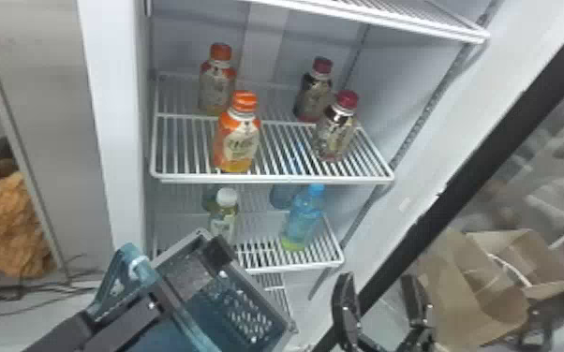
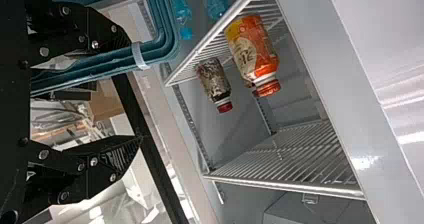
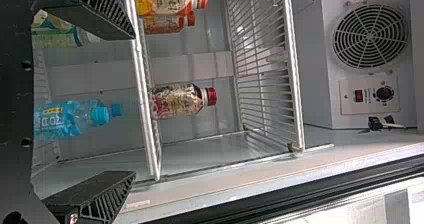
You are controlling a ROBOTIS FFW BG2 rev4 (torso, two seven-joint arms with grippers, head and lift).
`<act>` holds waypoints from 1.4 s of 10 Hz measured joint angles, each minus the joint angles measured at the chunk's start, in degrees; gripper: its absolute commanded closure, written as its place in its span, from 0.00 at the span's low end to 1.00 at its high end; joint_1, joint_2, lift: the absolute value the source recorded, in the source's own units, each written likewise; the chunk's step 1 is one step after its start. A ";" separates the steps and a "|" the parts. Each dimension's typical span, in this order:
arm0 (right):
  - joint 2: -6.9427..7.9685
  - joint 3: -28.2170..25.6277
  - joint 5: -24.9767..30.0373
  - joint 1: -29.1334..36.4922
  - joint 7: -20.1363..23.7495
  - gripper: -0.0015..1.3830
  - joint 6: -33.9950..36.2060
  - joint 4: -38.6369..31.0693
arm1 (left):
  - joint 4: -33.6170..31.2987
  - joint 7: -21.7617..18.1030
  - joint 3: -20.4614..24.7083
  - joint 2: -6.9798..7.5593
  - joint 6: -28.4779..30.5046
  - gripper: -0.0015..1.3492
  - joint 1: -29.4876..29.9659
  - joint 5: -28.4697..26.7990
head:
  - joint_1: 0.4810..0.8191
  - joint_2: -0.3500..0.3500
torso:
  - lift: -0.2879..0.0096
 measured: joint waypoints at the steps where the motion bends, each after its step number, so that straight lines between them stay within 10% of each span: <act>1: -0.01 0.01 0.00 -0.07 0.01 0.06 0.00 0.08 | 0.00 -0.01 0.01 0.00 0.22 0.44 -0.13 -0.17 | 0.63 0.00 | 0.74; 5: -0.18 0.07 -0.05 -0.13 0.00 0.06 0.00 0.14 | 1.46 -1.83 -0.07 -0.16 -0.20 0.43 -1.16 0.30 | 0.63 0.00 | 0.74; 9: -0.26 0.13 -0.27 -0.12 0.02 0.06 0.00 0.27 | 1.97 -1.84 0.34 -0.31 2.39 0.90 -1.94 0.68 | 0.63 0.00 | 0.74; 14: -0.19 0.47 -0.69 -0.41 -0.01 0.06 0.00 0.70 | 1.54 -0.85 0.46 -0.45 4.22 0.89 -2.24 -1.76 | 0.63 0.00 | 0.74</act>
